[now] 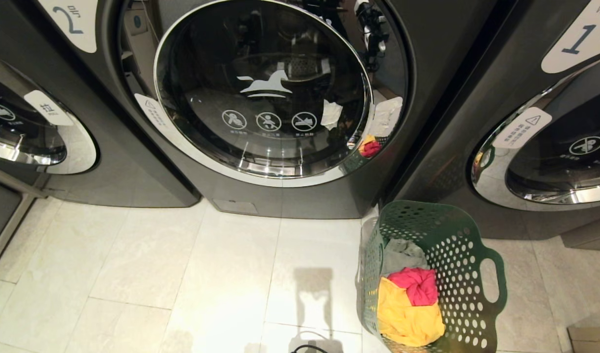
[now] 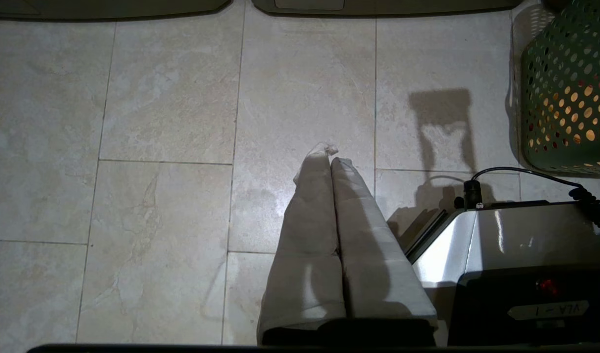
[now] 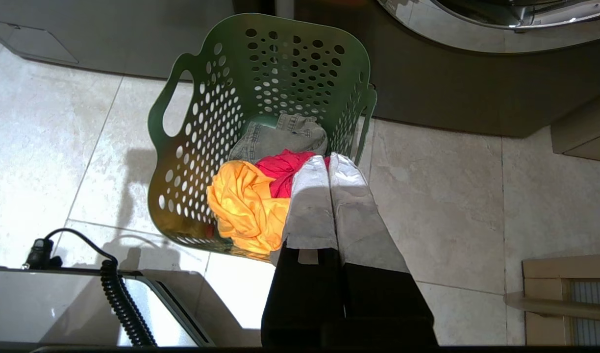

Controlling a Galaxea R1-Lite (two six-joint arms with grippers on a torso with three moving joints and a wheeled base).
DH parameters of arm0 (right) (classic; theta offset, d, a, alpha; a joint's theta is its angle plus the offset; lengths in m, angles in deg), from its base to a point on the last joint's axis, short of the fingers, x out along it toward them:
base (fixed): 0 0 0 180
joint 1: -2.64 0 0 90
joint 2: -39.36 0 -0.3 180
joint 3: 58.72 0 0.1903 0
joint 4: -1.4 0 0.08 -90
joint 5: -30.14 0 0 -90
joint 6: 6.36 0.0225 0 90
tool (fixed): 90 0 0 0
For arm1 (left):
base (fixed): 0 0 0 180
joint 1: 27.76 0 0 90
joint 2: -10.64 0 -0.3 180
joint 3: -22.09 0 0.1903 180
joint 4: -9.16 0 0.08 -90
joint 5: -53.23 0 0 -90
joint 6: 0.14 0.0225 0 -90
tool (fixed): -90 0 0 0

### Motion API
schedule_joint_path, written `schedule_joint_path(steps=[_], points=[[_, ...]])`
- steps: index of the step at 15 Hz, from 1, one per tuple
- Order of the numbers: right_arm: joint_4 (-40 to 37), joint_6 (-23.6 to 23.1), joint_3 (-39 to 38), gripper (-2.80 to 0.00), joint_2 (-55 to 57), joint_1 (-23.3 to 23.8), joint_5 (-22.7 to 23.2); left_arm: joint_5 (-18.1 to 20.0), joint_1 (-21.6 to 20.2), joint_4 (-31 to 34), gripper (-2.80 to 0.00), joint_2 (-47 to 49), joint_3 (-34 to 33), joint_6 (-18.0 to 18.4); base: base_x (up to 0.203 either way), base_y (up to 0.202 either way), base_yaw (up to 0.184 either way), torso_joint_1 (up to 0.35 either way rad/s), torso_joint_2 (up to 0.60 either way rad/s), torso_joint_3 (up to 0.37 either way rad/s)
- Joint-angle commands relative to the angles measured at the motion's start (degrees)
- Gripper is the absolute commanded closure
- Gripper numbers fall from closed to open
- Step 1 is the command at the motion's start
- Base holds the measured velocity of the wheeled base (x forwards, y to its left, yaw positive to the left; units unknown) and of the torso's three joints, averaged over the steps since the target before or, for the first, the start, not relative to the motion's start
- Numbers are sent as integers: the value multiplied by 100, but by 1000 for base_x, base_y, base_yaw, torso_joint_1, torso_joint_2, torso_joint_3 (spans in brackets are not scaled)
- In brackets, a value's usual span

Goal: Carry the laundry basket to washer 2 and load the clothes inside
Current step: Open the lid of the washing machine

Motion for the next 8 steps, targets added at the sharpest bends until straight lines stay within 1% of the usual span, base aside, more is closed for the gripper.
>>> schedule_joint_path(steps=[1,3,6,8], points=[[-1,-13,-10,0,14,3,22,38,0,23,0,20,0,4,0,0,0,0,0,0],[-1,78,-10,0,11,3,21,-38,0,22,0,20,-1,-10,0,0,0,0,0,0],[-1,110,-10,0,14,3,13,-50,0,19,0,20,-1,-22,0,0,0,2,1,11],[-10,97,-10,0,14,3,-2,-32,0,19,0,20,-1,22,0,0,0,5,-2,122]])
